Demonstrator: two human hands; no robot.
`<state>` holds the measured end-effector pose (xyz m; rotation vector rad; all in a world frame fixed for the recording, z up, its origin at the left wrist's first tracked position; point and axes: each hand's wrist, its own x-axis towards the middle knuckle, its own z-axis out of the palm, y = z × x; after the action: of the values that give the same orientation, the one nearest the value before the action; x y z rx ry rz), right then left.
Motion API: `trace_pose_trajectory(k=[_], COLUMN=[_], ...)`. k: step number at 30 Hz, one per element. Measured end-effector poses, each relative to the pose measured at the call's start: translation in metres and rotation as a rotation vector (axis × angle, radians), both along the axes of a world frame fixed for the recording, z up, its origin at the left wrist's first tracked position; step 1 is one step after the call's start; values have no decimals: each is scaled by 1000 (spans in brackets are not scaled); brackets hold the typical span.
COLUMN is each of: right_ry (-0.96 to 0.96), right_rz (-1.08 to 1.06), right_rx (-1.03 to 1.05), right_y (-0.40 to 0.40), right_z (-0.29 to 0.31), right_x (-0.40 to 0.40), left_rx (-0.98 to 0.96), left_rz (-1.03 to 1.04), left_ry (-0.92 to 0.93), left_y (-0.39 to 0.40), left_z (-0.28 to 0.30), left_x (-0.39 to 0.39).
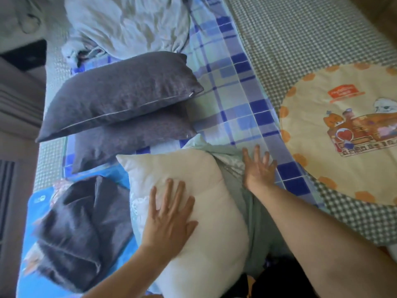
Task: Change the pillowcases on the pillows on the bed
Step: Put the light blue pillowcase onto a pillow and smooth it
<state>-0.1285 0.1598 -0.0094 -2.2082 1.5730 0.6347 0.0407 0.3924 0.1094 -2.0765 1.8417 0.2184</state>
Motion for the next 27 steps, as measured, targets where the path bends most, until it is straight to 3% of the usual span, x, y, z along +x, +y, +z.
trace_pose_trajectory(k=[2,3,6,9,11,14,16,18,21,23,27], right_ry=[-111,-177,-403,-300,-197,-257,-361,-592,-795,-730,-381], right_rz=[-169,-139,214,418,236,-359,-416,-268,112,165,230], right_rx=[-123,-224,-422,-399,-412,-197,-343,-467,-189,26,45], right_y=[-9,-10,0,-5,-40,-104,-120,-101,-26,1,-31], right_z=[2,1,-14,-28,-35,-15,4,20,16,-3,-50], right_x=[12,19,41,49,47,40,36,39,50,58,68], left_rx=[-6,-10,-30,-54,-72,-118,-108,-109,-113,-115,-102], left_rz=[42,48,55,64,61,59,62,64,62,66,75], left_ry=[31,44,56,60,72,59,58,74,93,88,75], left_y=[-2,-2,-4,-11,-18,-23,-25,-28,-33,-35,-35], left_z=[0,-2,-8,-9,-9,-11,-11,-12,-11,-12,-15], left_x=[-1,-3,-6,-8,-7,-4,-2,0,-3,-8,-16])
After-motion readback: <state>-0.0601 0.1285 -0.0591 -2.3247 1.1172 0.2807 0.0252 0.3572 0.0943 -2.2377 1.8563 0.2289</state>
